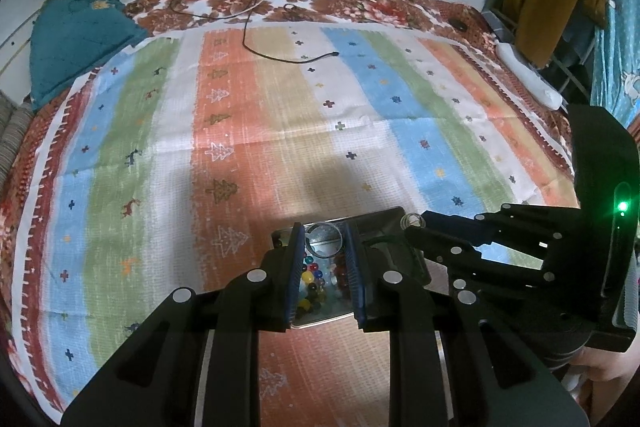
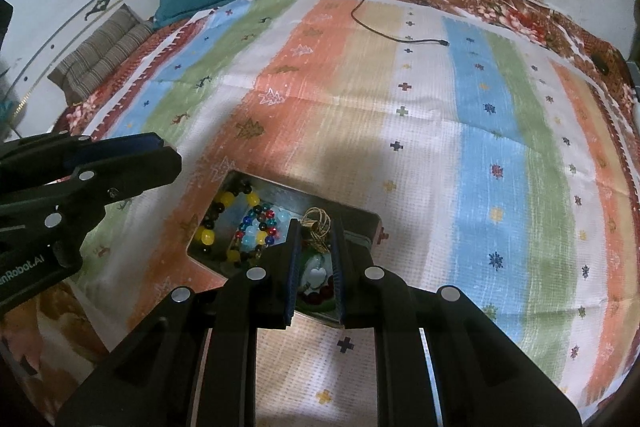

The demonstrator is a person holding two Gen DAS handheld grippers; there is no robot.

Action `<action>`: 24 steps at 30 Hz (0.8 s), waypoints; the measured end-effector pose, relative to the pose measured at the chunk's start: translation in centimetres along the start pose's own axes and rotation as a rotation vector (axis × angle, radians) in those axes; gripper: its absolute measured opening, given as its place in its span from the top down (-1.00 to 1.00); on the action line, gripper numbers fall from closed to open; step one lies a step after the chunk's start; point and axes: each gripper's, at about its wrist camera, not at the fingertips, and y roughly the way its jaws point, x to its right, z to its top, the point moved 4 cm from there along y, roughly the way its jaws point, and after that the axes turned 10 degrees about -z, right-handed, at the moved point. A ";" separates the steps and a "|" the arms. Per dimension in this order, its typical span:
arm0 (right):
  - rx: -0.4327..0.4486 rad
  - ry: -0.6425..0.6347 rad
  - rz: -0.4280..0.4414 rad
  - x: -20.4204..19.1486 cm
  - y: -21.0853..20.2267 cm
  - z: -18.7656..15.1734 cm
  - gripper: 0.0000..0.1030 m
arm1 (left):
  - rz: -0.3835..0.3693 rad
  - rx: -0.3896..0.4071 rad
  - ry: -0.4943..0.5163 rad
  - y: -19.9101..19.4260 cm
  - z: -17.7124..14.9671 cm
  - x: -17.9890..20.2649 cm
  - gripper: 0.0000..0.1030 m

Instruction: Organize jewelry

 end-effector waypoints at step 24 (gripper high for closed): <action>0.046 0.043 0.025 1.0 -3.6 -2.1 -0.18 | -0.032 0.033 -0.025 -3.5 -2.6 -0.3 -0.02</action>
